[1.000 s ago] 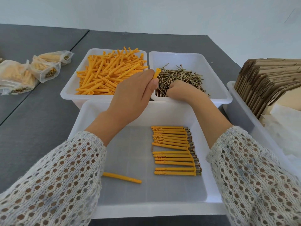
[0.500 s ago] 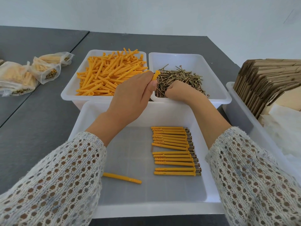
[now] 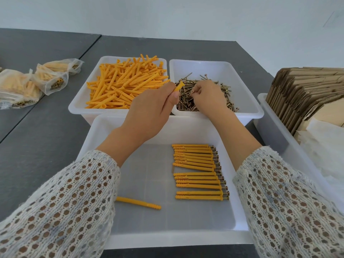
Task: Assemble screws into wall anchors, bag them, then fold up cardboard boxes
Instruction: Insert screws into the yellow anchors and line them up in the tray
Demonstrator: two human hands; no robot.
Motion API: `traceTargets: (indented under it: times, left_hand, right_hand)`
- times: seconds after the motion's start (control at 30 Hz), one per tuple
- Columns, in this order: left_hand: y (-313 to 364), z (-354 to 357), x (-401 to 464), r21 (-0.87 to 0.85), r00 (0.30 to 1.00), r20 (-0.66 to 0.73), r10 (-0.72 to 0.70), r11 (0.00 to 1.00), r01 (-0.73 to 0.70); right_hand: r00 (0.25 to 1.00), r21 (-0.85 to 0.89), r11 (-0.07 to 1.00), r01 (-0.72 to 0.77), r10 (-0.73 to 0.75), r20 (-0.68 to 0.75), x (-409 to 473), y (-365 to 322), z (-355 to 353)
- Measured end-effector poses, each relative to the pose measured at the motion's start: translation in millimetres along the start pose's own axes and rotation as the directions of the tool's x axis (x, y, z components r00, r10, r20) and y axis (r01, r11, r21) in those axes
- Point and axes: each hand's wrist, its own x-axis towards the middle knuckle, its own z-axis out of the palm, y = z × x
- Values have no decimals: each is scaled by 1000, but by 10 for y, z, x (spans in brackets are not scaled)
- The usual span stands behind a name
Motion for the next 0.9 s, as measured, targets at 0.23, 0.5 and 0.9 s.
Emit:
traceTargets:
  times: [0.23, 0.5, 0.9]
  left_hand:
    - [-85, 35, 8, 135, 989, 70, -134, 983, 123]
    - [-155, 58, 40, 184, 976, 88, -201, 966, 182]
    - [-166, 90, 44, 146, 976, 49, -211, 969, 202]
  right_hand:
    - [966, 416, 907, 58, 53, -251, 19, -103, -64]
    - [974, 947, 314, -65, 225, -8, -19, -221, -149]
    - [991, 967, 233, -104, 106, 81, -77, -334, -70]
